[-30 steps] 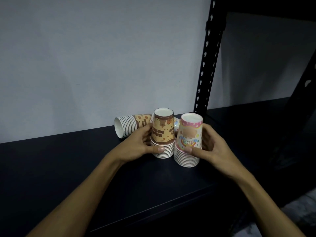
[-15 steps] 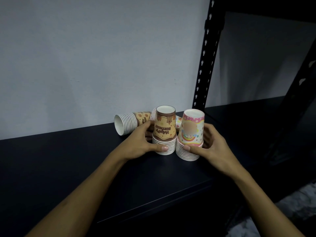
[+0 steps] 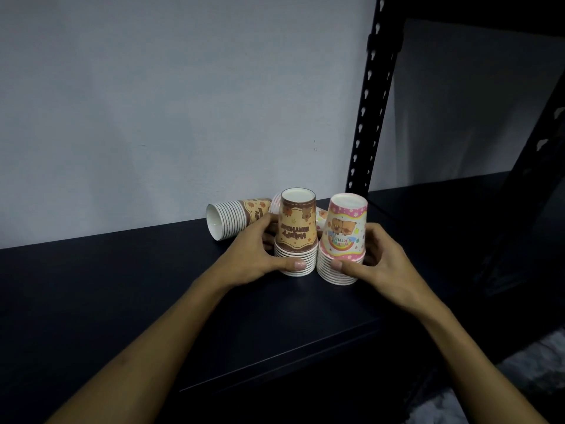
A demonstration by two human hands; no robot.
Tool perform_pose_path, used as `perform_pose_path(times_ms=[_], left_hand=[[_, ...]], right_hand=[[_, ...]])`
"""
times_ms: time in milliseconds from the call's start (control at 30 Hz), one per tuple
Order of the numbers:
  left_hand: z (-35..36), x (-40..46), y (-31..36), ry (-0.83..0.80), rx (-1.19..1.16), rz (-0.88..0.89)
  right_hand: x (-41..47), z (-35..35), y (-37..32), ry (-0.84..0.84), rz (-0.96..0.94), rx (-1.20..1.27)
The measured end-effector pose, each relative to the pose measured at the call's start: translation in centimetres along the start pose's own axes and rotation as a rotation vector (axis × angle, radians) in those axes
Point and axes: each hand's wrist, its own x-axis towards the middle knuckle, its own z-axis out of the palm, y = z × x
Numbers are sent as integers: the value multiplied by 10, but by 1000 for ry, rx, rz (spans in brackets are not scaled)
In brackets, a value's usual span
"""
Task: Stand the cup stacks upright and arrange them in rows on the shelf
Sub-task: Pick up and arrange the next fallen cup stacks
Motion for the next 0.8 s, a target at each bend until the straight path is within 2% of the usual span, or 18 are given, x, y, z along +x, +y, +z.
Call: perform_pose_path(times_ms=[267,467,800], left_hand=[[17,-12,17,95,66,-12],[41,-16,30,108,76,2],[107,16,53,159,62,14]], right_hand=[[-1,-13,3,-1,-29,-21],[-10,-34,9,40,-31,-11],[-20,-68,31,237,21,-111]])
